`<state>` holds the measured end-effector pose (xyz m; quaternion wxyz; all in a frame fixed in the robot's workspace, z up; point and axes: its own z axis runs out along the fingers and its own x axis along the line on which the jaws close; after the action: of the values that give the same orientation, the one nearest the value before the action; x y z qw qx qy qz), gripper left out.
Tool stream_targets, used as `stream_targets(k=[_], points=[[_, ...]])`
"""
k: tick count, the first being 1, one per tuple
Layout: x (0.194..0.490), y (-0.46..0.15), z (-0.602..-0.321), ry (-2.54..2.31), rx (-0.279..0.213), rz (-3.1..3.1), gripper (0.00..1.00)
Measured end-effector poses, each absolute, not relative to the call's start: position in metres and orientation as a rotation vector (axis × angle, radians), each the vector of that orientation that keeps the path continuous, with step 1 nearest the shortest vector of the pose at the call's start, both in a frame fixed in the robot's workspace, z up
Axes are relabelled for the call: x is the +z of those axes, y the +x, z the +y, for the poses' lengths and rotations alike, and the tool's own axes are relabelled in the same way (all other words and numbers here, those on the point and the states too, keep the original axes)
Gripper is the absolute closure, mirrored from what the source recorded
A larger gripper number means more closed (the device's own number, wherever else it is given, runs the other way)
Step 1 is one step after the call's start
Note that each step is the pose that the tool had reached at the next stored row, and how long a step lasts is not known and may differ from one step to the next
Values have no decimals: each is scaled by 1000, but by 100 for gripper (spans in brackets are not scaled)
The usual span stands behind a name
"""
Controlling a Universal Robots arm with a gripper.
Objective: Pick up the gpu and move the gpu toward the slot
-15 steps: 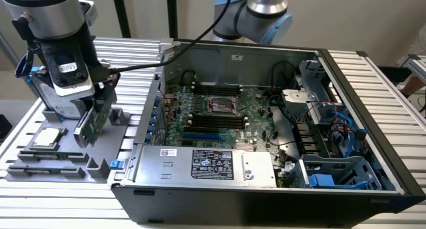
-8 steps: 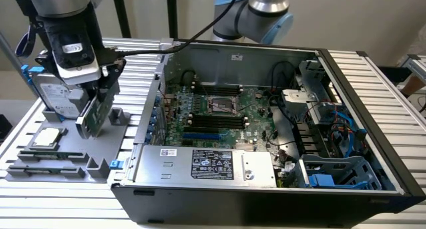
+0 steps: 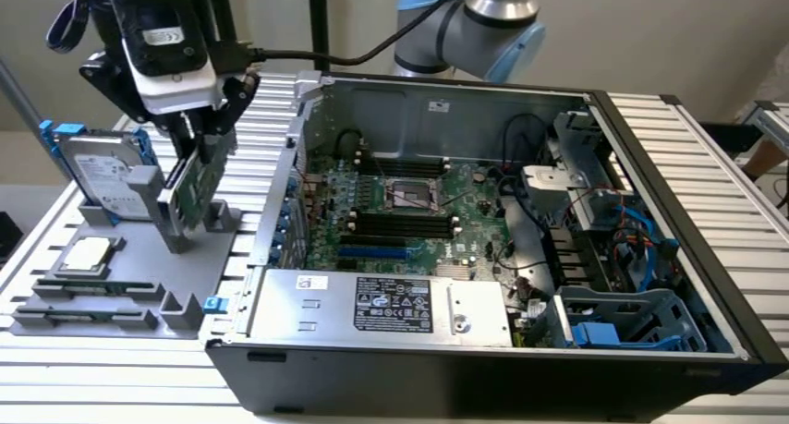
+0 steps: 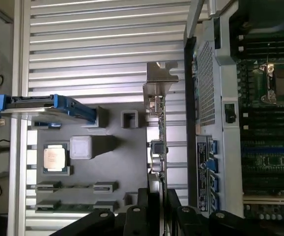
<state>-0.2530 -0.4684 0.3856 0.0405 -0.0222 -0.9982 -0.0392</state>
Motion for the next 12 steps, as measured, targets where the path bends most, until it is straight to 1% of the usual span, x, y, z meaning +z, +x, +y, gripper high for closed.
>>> stream_targets(k=[12], points=[[440, -206, -468, -64, -122, -3048, 74]])
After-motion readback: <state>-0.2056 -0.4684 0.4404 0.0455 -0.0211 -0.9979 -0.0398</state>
